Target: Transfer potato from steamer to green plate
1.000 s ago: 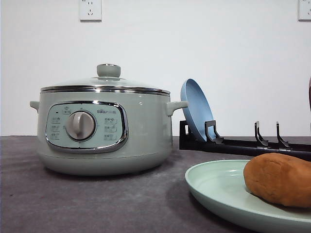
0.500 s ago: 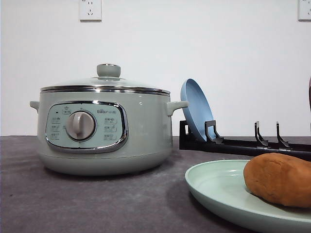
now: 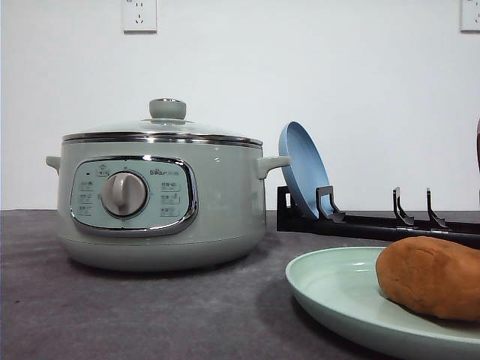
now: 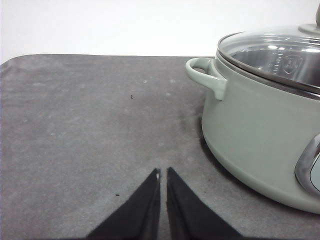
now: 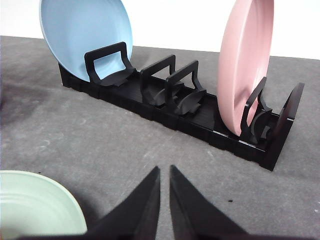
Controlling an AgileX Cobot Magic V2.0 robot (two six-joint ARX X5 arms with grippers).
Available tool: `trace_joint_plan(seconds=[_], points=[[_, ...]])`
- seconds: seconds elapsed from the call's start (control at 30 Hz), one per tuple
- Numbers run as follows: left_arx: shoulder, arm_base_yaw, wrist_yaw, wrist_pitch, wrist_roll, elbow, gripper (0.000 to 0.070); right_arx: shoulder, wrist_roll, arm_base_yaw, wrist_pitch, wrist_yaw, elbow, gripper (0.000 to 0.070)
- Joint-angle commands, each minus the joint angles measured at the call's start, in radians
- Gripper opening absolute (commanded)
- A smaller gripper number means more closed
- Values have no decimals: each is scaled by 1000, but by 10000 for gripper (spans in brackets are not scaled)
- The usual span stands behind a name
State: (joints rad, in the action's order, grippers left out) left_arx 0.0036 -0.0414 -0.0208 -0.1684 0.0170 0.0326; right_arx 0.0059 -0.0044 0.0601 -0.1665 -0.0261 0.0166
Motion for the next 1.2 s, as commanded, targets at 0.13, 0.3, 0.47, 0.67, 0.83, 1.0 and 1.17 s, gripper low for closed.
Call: trace_joint_plan(seconds=[0.13,0.3,0.47,0.67,0.83,1.0,1.17], points=[[0,0,6,11,3,-21,17,-2,-11,3,14,0,-5,21],[0,0,6,11,3,-21,17,-2,-11,3,14,0,-5,21],[0,0,6,11,3,-21,17,-2,-11,3,14,0,-5,21],[0,0,6,11,3,-21,17,-2,-11,3,14,0,-5,21],[0,0,6,11,2,-21,17,-2,-11,3,14,0,-5,21],[0,0,6,11,3,-21,17,-2,-11,3,14,0,-5,21],[0,0,6,11,3,-21,17,-2,-11,3,14,0,-5,21]])
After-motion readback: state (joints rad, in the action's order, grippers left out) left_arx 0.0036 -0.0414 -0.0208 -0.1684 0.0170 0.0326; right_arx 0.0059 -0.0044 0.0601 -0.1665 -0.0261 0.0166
